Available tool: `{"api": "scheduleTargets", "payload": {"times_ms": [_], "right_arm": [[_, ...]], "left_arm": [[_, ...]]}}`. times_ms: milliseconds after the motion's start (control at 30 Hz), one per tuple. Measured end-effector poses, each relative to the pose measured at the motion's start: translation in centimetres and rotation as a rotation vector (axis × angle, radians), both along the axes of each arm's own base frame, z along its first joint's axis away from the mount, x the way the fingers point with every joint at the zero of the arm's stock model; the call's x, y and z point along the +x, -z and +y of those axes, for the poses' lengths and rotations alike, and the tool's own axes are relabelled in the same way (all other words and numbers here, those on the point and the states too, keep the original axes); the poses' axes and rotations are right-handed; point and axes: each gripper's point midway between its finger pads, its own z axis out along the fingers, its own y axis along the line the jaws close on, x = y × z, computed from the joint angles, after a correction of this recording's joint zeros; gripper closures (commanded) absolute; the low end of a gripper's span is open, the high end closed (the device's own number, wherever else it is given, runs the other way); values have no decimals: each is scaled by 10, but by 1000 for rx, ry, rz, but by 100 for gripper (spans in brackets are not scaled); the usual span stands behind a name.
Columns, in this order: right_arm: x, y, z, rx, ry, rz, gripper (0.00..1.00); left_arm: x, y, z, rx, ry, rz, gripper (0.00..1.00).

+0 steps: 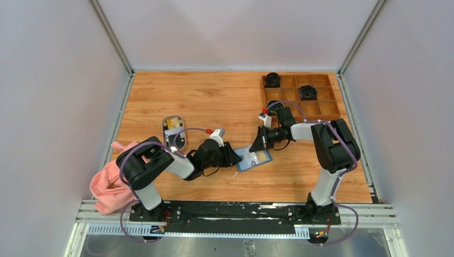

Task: Put the credit cards into the card holder
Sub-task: Insert the credit card into the card holder.

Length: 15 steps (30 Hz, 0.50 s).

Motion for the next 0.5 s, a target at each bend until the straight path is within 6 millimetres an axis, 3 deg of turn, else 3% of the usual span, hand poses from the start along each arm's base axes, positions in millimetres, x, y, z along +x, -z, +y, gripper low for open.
{"api": "scheduleTargets", "payload": {"times_ms": [67, 333, 500], "right_arm": [[-1, 2, 2, 7, 0, 15, 100], [-2, -1, 8, -15, -43, -4, 67], [-3, -8, 11, -56, -88, -54, 58]], "left_arm": [[0, 0, -1, -2, 4, 1, 63], [-1, -1, -1, -5, 4, 5, 62], [-1, 0, 0, -5, 3, 5, 62]]}}
